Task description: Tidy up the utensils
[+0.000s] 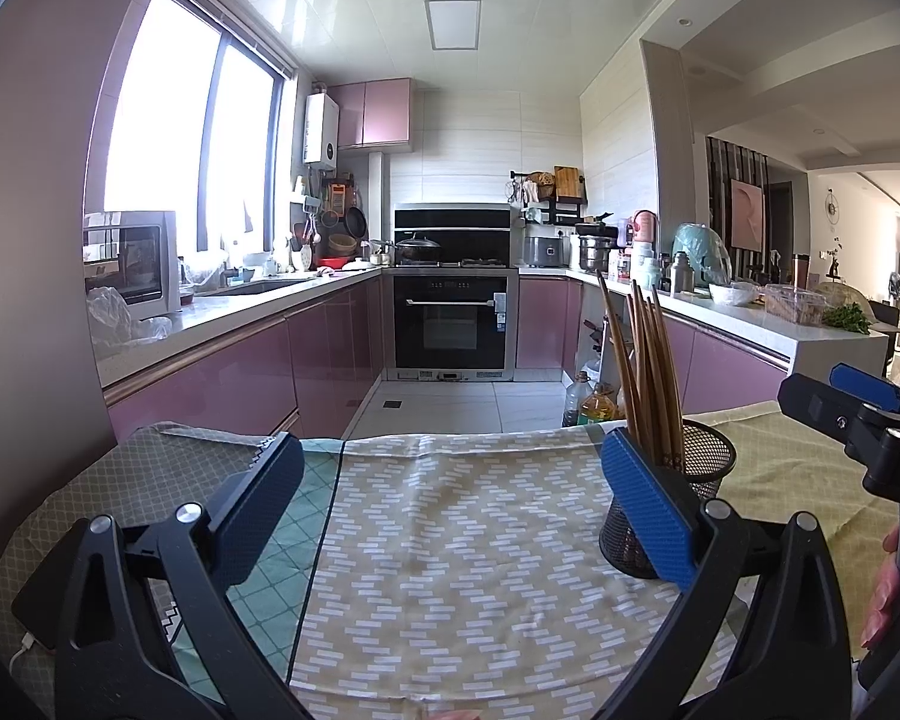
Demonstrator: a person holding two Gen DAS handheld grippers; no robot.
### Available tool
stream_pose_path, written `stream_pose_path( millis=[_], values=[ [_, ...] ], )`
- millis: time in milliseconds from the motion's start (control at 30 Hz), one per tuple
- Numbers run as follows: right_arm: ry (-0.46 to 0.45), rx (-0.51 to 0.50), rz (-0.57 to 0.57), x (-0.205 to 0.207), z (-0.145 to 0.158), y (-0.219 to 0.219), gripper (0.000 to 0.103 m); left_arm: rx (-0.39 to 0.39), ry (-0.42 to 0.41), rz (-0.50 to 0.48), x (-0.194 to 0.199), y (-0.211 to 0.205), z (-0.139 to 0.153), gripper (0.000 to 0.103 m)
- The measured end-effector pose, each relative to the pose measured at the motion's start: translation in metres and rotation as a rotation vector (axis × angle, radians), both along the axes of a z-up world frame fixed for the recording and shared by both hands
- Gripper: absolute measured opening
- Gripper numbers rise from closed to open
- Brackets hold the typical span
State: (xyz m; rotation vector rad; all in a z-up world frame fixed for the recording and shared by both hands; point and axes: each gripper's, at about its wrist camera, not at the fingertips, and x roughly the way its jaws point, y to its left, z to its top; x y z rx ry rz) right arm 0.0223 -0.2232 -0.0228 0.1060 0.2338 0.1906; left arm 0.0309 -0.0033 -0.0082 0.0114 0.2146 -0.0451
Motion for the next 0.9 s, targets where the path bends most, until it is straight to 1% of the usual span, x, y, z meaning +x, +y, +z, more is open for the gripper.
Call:
stream_pose_path(
  millis=[900],
  values=[
    [0.003, 0.008, -0.002, -0.0011, 0.0006, -0.0001, 0.096, -0.002, 0.000, -0.005, -0.0009, 0.0014, 0.0031, 0.098]
  ],
)
